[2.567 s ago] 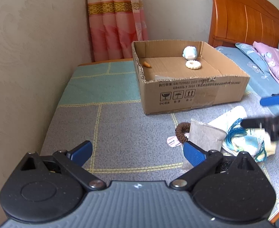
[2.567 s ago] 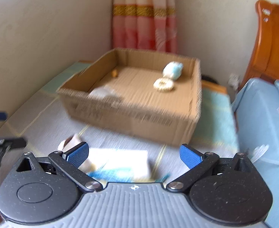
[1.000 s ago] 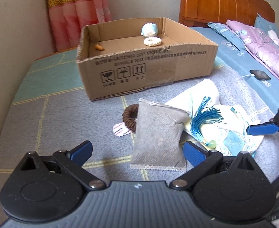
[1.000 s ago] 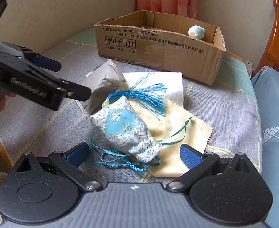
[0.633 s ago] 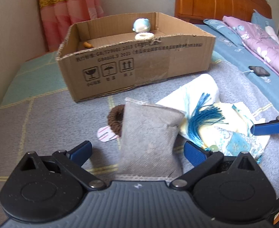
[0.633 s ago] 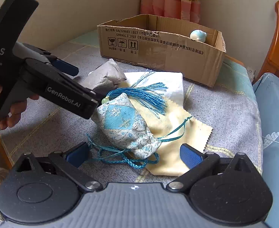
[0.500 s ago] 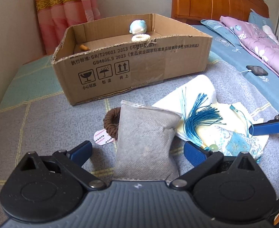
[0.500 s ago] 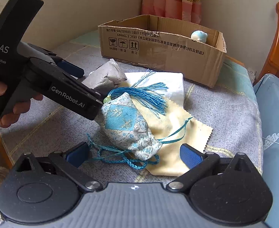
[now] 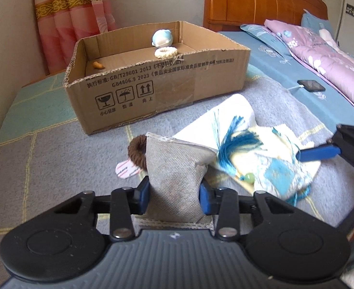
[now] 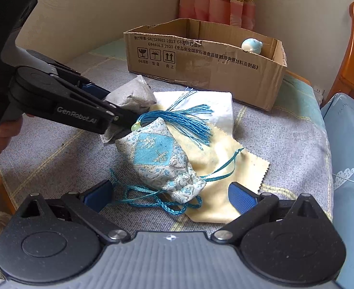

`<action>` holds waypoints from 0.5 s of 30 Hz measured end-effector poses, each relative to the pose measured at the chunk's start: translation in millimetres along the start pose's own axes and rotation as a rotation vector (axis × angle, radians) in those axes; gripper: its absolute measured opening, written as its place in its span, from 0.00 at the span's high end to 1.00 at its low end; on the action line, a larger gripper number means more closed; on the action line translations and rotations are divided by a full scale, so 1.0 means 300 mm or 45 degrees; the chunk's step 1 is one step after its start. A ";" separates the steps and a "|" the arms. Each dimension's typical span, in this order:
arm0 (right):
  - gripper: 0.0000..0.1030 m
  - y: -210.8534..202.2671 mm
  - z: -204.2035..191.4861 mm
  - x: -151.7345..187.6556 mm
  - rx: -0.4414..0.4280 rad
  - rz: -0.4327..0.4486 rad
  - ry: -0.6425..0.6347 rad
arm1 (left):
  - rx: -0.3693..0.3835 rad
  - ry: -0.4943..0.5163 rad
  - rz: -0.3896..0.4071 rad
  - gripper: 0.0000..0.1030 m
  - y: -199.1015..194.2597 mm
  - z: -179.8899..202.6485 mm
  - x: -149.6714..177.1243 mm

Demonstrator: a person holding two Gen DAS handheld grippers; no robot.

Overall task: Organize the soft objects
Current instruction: 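Close the left tool on the second grey sachet, then grasp the blue patterned tasselled pouch with the right tool while the left tool holds the sachet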

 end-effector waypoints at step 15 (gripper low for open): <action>0.00 -0.029 0.006 -0.029 -0.013 0.040 0.015 | -0.041 -0.032 -0.058 0.36 -0.068 -0.044 0.076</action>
Point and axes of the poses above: each gripper's, at about its wrist camera, not at the fingertips, and y roughly the way its jaws point, z to its right, x to its underside, the point moved 7 cm from there along y, roughly the way its jaws point, and after that the axes turned 15 degrees about x, right-handed, at the moved point
